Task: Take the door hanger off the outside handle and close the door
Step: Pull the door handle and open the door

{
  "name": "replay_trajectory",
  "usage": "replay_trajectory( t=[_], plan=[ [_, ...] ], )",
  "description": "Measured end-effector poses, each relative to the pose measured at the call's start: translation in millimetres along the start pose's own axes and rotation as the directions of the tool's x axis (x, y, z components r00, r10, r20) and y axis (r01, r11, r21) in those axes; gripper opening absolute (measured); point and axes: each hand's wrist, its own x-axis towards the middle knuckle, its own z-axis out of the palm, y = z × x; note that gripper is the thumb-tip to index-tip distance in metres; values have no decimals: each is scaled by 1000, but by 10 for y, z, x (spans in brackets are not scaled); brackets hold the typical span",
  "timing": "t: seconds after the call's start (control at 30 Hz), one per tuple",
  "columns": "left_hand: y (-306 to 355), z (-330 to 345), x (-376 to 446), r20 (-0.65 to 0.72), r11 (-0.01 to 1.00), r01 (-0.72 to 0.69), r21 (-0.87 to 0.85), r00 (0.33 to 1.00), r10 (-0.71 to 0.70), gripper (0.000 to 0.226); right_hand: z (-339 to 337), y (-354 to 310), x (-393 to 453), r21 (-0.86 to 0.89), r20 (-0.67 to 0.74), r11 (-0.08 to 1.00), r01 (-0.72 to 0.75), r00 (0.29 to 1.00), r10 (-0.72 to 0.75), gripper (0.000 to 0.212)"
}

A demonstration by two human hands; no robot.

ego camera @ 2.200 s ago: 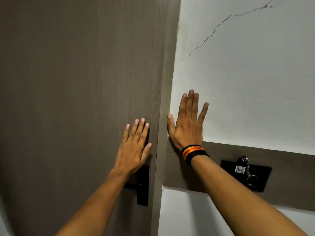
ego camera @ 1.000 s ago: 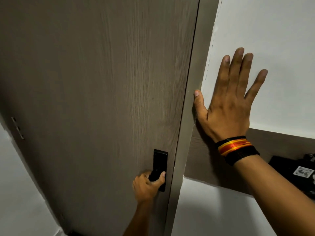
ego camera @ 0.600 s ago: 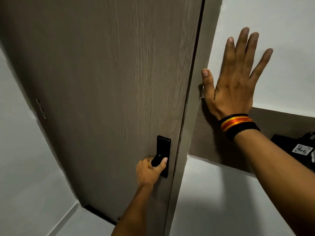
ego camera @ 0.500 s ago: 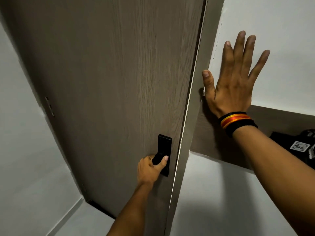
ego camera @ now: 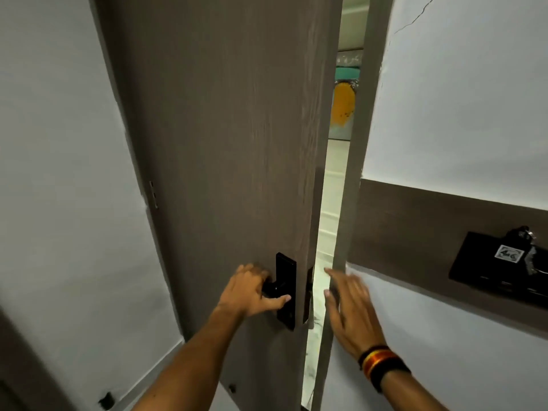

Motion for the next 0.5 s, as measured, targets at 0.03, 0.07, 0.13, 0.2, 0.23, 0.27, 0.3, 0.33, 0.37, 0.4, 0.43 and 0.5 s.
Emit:
replay_trajectory(
  t=[0.03, 0.07, 0.13, 0.2, 0.23, 0.27, 0.3, 0.33, 0.37, 0.4, 0.43, 0.5],
  plan=[
    [-37, -39, -60, 4, 998, -17, 55, 1000, 17, 80, 91, 14, -87, 25, 119, 995, -101, 988, 97, 43],
    [-87, -64, -135, 15, 995, -22, 100, 1000, 21, 79, 165, 27, -157, 29, 224, 985, -172, 961, 162, 44],
    [-183, -81, -251, 9, 991, -29, 129, 1000, 28, 72, 279, 42, -183, 8, 375, 972, -234, 902, 214, 45],
    [-219, -79, -424, -49, 992, -21, 121, 998, 27, 64, 378, 4, -179, -7, 460, 980, -201, 869, 181, 43],
    [-226, -69, -503, -90, 994, -20, 109, 995, 30, 62, 424, -23, -179, -20, 484, 983, -180, 859, 167, 42],
    [-240, -64, -585, -136, 995, -13, 101, 990, 27, 62, 470, -57, -177, -18, 492, 987, -160, 858, 148, 41],
    [-267, -56, -659, -162, 996, 2, 91, 987, 12, 62, 506, -99, -179, -13, 492, 989, -147, 860, 134, 39],
    [-305, -48, -724, -179, 996, 16, 82, 984, -1, 62, 532, -137, -185, -1, 484, 991, -130, 867, 114, 38],
    [-343, -58, -794, -184, 997, 28, 74, 983, -13, 62, 566, -186, -206, 10, 479, 994, -109, 873, 91, 38],
    [-387, -78, -843, -191, 997, 20, 75, 982, -6, 61, 601, -220, -233, 15, 473, 996, -82, 879, 65, 38],
    [-432, -113, -888, -191, 997, 11, 82, 981, 5, 60, 624, -270, -265, 13, 461, 999, -49, 887, 37, 38],
    [-519, -170, -989, -167, 995, -5, 101, 986, 22, 60, 690, -368, -348, 16, 411, 1000, 11, 911, -16, 38]
  ],
)
